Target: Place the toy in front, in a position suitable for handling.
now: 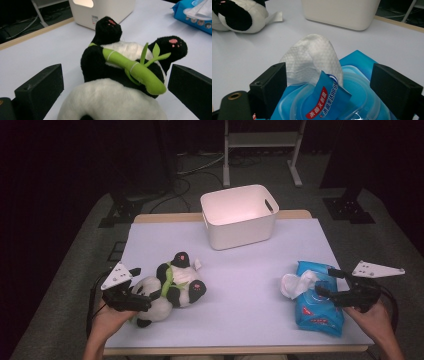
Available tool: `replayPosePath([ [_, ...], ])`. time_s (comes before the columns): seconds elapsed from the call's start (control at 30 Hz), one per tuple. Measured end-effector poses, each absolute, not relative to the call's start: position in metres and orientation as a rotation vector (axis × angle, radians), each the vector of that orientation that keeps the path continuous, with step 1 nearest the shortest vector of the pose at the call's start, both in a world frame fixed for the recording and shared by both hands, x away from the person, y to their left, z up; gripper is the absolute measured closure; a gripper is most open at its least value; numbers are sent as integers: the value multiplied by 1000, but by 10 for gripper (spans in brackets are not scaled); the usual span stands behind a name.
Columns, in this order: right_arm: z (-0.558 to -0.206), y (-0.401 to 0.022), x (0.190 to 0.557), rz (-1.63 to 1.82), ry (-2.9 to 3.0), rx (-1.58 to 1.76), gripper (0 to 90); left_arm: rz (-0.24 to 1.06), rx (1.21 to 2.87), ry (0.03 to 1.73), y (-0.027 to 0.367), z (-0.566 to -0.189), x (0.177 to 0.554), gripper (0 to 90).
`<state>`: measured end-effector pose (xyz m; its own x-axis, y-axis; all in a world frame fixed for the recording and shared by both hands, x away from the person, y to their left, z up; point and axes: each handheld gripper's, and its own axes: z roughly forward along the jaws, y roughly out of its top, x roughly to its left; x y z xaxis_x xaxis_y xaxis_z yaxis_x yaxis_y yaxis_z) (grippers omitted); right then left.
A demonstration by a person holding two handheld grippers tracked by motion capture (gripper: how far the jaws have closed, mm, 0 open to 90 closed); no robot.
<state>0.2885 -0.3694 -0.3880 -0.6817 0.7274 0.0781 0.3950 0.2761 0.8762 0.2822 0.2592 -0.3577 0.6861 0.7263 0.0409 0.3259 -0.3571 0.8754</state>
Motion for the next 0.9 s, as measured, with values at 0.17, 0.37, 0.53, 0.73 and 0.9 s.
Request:
replayPosePath([
  [0.17,-388,-370,288,1365,2221,1024,127,528,1995,798,259,-352,289,0],
  [0.37,-386,-369,288,1363,2221,1015,127,500,2012,743,253,-346,293,0],
  [0.53,-386,-367,289,1365,2224,1010,127,466,2044,709,247,-347,294,0],
  [0.73,-385,-365,290,1365,2227,1001,127,428,2083,673,237,-354,294,0],
  [0.9,-385,-363,290,1362,2238,994,127,451,2120,661,235,-359,296,78],
])
